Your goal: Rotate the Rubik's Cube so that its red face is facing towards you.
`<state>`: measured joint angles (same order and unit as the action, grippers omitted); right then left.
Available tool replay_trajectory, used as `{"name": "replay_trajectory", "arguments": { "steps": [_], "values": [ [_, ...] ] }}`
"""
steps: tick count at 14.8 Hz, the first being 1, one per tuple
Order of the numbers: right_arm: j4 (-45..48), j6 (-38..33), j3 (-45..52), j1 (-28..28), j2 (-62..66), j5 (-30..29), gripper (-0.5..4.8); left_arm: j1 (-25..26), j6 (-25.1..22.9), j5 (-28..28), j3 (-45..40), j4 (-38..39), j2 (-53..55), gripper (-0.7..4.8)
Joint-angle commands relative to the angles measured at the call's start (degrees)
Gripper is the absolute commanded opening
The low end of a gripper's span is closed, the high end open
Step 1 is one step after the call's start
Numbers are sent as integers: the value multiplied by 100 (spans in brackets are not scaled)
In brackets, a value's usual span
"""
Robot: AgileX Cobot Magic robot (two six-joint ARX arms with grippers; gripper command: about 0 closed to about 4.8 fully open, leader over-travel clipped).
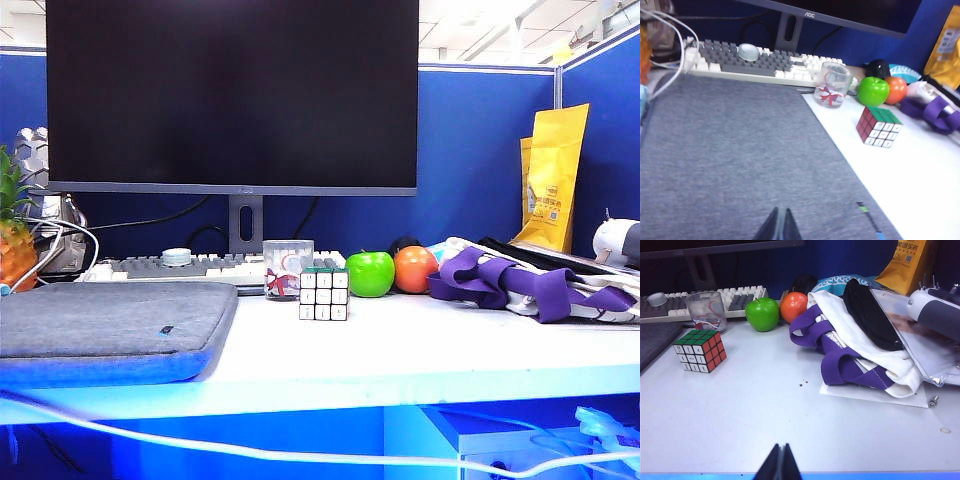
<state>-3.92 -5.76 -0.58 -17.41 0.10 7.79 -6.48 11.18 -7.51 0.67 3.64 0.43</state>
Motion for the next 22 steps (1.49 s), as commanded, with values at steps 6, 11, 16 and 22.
{"name": "replay_trajectory", "arguments": {
  "steps": [6, 11, 16, 22],
  "values": [
    [820, -17, 50, -2, 0, -70, -6, 0, -321, -4, 7, -817, -4, 19],
    [1707, 155, 50, -2, 2, -798, -6, -2, -118, -411, 603, -1335, 278, -5],
    [1947, 153, 48, 0, 4, -1773, -6, -2, -74, -2057, 1696, -1353, 2931, -6],
    [1912, 540, -1351, 4, 2310, -1801, -6, 42, -2037, -2780, 5687, 369, 6214, -5]
  ]
}}
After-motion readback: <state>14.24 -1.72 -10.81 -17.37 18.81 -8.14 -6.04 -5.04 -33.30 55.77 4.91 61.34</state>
